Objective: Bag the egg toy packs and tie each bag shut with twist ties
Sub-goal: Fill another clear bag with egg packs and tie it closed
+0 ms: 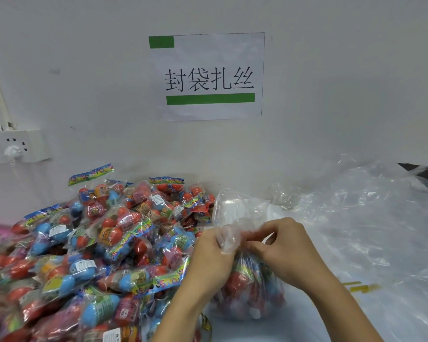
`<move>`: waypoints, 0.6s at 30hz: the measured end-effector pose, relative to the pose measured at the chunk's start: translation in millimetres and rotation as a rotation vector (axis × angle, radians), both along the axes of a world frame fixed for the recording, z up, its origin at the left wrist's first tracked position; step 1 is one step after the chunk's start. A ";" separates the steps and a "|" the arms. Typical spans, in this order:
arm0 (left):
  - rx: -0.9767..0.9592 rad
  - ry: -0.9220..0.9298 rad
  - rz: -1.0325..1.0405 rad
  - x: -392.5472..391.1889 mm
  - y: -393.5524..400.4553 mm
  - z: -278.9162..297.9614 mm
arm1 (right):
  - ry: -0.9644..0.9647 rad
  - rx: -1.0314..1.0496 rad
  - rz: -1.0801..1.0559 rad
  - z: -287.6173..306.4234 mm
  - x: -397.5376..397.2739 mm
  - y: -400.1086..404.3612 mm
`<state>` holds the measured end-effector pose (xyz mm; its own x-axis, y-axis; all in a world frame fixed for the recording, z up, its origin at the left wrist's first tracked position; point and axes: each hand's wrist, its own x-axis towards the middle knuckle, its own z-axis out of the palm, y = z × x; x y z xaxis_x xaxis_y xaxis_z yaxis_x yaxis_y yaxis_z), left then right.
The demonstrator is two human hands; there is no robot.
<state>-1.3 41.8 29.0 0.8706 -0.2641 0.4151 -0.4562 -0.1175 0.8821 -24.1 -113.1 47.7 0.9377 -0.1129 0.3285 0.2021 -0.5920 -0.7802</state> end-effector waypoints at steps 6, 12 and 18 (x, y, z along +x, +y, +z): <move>0.004 -0.004 0.091 3.3 -1.8 -2.4 | -0.125 -0.002 -0.098 -8.2 2.9 6.7; -0.102 0.046 0.150 6.6 -3.4 -8.0 | -0.141 -0.059 -0.028 -11.0 0.0 19.1; -0.124 0.070 0.193 5.9 -2.8 -10.2 | -0.149 -0.047 0.087 -15.2 -2.0 17.4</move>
